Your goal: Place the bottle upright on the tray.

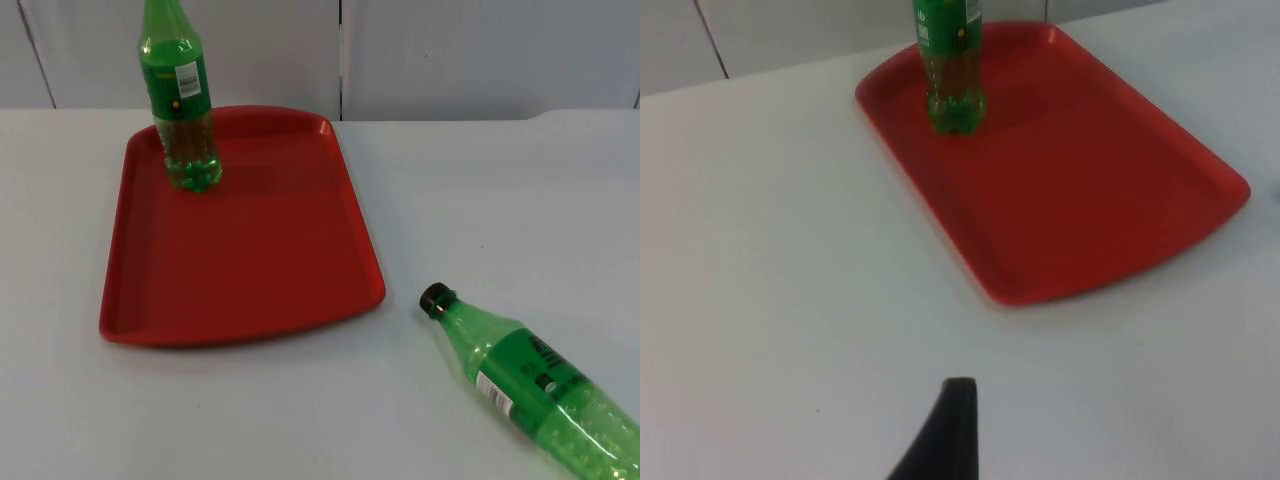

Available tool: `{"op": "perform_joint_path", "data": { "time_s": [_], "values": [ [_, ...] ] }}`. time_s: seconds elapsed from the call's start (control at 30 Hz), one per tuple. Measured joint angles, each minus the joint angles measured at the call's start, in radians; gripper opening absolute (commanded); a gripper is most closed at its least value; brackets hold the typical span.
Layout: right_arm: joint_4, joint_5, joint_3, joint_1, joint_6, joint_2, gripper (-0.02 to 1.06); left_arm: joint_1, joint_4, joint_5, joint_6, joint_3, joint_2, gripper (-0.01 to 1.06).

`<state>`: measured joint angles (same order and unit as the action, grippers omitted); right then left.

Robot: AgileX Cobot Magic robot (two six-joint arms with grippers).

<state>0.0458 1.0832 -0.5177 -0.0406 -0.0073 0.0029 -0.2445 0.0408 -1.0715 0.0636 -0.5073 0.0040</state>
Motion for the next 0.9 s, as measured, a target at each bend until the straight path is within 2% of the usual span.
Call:
{"op": "perform_joint_path", "data": {
  "time_s": [0.9],
  "values": [
    [0.000,0.000,0.000,0.000,0.000,0.000,1.05,0.000,0.000,-0.006,-0.002,0.000,0.000,0.88]
  ]
}}
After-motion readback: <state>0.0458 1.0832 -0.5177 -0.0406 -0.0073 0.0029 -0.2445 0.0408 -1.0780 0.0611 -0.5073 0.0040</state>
